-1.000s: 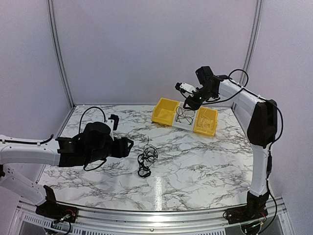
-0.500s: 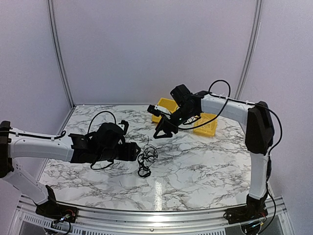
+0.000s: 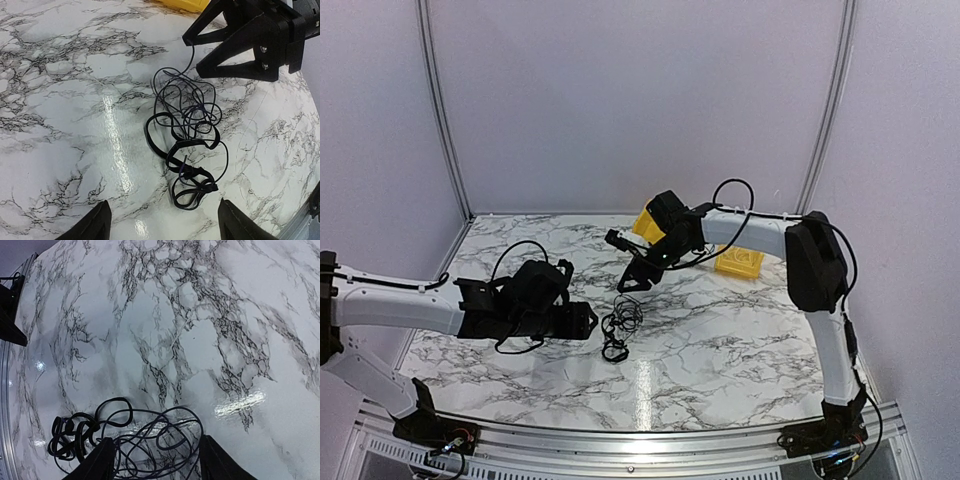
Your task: Untangle the cables
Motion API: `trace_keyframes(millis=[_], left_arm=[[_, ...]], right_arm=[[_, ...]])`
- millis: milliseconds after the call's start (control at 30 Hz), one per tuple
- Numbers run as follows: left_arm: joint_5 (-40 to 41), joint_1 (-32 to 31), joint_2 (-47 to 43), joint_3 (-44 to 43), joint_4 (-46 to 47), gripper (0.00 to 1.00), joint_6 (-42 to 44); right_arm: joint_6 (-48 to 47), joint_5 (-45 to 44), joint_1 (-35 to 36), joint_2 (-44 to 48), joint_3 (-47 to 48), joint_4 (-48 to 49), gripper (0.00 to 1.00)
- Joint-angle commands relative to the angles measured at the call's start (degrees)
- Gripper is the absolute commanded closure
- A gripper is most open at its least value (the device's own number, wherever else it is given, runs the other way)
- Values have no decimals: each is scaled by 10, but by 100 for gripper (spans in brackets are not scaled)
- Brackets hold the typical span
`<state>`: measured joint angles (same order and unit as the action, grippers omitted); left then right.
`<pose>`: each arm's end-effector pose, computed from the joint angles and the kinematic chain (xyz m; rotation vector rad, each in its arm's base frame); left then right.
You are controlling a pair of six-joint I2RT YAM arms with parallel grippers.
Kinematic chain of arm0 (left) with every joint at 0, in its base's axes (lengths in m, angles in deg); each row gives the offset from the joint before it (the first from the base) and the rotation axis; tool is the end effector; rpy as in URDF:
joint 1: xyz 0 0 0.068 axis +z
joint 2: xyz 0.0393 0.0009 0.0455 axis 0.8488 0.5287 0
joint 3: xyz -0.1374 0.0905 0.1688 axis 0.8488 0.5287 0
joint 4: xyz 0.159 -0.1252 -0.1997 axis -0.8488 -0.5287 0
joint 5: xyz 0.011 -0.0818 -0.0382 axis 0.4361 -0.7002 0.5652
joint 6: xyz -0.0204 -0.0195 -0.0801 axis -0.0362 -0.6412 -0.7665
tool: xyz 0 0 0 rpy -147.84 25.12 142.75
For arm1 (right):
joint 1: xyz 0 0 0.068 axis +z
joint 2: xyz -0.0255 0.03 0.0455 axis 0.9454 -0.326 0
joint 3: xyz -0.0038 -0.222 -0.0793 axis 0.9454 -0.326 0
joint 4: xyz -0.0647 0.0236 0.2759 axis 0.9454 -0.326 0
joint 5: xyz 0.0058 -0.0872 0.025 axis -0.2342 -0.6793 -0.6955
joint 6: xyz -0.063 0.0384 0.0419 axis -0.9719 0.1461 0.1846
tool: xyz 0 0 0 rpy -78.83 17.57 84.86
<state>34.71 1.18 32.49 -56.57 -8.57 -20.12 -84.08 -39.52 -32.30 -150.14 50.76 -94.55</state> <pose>0.2063 -0.2859 0.1370 0.2119 2.3221 -0.6383 0.3657 0.3484 0.1248 -1.4743 2.1174 0.9208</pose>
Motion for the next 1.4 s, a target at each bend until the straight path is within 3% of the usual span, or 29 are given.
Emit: trace_keyframes(millis=[0,200,467,567,667,767,967,1133,1300,1367], left_arm=[[2,3,-22,11,-16,24,-14],[2,3,5,-15,-15,24,6],[-2,3,79,-85,0,24,63],[-10,3,99,-103,1,24,71],[-1,3,103,-105,9,24,75],[20,3,99,-91,42,24,91],[75,3,94,-27,259,22,160],[104,3,171,-103,278,21,216],[126,20,228,-158,302,20,217],[101,33,256,-176,303,27,206]], right_arm=[[34,-26,7,-17,42,36,43],[46,-28,8,-42,63,38,69],[48,-31,8,-17,46,31,68],[45,-30,8,-17,43,25,80],[39,-29,8,-12,42,16,100],[35,-14,7,14,47,5,100],[48,51,8,101,63,-15,100],[74,89,8,143,89,-32,100],[100,109,7,140,205,-89,100],[116,119,8,132,268,-109,100]])
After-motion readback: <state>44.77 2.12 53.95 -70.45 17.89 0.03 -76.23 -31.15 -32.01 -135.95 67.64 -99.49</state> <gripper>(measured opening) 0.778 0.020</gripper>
